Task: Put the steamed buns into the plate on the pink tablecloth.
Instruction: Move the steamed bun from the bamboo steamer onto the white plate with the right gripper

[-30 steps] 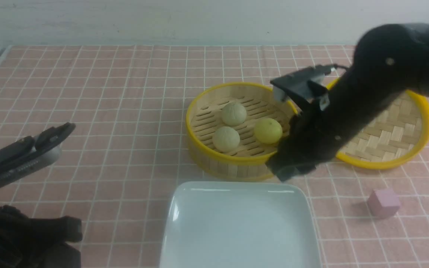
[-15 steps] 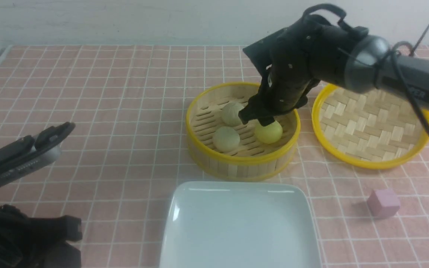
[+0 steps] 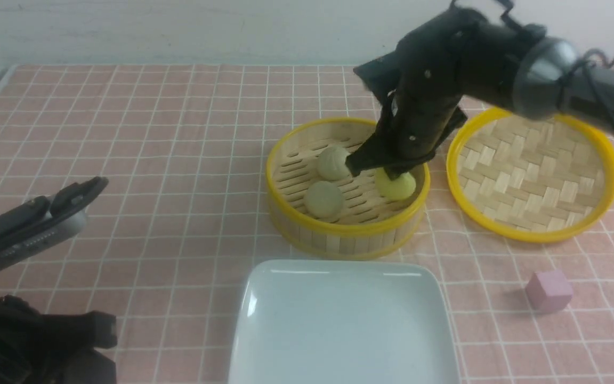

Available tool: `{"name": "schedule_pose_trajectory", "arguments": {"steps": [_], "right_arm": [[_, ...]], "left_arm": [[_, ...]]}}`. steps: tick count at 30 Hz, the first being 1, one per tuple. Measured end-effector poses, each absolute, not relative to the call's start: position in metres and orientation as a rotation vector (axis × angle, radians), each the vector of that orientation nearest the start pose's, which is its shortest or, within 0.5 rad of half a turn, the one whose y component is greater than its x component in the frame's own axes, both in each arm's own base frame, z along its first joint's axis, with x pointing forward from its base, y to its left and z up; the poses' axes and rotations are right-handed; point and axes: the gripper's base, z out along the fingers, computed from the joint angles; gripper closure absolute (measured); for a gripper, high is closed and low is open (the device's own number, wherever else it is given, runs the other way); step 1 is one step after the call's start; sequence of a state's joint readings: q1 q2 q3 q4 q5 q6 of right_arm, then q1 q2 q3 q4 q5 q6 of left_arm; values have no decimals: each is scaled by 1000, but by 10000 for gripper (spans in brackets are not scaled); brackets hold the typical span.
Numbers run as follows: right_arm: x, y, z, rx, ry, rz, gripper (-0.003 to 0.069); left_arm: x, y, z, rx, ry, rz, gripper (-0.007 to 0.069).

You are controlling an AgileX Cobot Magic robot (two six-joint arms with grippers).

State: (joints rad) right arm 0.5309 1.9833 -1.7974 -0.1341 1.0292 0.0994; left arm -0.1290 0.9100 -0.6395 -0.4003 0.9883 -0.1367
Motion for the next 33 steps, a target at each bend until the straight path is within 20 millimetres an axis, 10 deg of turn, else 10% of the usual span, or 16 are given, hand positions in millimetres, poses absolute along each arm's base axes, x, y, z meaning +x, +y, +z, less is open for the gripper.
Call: {"name": "schedule_pose_trajectory", "arguments": {"steps": [7,18,24,29,33], "right_arm": [[310,183,378,-569,2607,225,652],[277,204,260,-630,2846,371,632],[288,212,205,-580,2821,358,479],[290,213,203,-578,2817,358,309],[283,207,246,-627,2764,360,272]], "left_arm": [[139,-48,267,-221,2736,-593,558],[139,-48,267,-218,2738,-588,545],[139,-48,267,-218,2737,-587,538],[139,-48,267,-218,2734,-586,532],[139,-47,267,-217,2729,-580,526]]}}
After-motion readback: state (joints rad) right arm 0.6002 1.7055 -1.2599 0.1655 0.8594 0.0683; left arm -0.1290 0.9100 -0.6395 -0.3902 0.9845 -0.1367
